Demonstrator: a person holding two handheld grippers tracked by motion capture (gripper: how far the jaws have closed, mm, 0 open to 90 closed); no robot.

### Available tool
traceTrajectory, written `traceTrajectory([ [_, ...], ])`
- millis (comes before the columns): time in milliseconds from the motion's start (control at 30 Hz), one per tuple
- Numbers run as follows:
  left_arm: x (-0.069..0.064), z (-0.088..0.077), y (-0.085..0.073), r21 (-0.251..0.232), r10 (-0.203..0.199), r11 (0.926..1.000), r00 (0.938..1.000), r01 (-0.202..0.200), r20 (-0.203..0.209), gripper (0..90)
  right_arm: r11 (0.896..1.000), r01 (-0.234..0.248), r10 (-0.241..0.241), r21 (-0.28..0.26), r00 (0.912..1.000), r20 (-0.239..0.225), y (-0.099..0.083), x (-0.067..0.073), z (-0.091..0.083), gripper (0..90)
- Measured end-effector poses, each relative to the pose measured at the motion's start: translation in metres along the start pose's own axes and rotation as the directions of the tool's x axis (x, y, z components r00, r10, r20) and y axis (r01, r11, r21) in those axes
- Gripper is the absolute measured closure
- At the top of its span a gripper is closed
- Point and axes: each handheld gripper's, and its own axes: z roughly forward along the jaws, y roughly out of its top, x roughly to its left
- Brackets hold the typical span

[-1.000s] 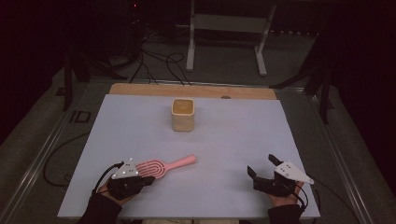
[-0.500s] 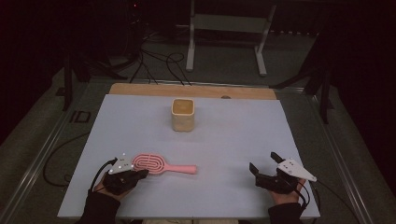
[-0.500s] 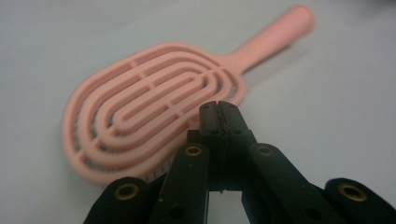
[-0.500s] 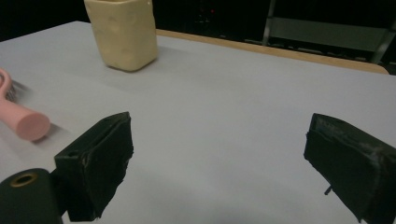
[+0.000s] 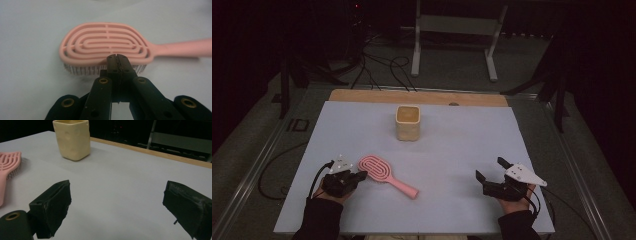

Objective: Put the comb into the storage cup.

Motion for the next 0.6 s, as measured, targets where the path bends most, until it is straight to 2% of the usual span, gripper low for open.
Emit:
traceTrajectory([
  [100, 0.001, 0.003, 0.008, 0.003, -0.009, 1.0000, 0.9996, 0.009, -0.026, 90.0, 1.000, -0.003, 0.003, 0.005, 0.9999, -0.010, -0.003, 0.001, 0.002, 7.8],
  [267, 0.000, 0.008, 0.020, -0.006, -0.008, 0.9999, 0.9995, 0.008, -0.031, 90.0, 1.000, -0.020, 0.021, 0.011, 0.9995, -0.023, -0.008, 0.004, 0.004, 7.7],
  [400, 0.003, 0.018, 0.029, -0.003, -0.033, 0.9995, 0.9990, 0.033, -0.029, 90.0, 1.000, -0.015, 0.015, 0.012, 0.9998, -0.015, -0.009, 0.007, 0.003, 7.8],
  [433, 0.005, 0.024, 0.032, 0.009, -0.044, 0.9990, 0.9987, 0.044, -0.026, 90.0, 1.000, -0.012, 0.012, 0.012, 0.9999, -0.009, -0.010, 0.006, 0.003, 7.8],
  [600, 0.004, 0.038, 0.042, 0.053, -0.045, 0.9975, 0.9988, 0.046, -0.019, 90.0, 1.000, -0.027, 0.027, 0.012, 0.9996, -0.001, -0.012, 0.003, 0.000, 7.7],
])
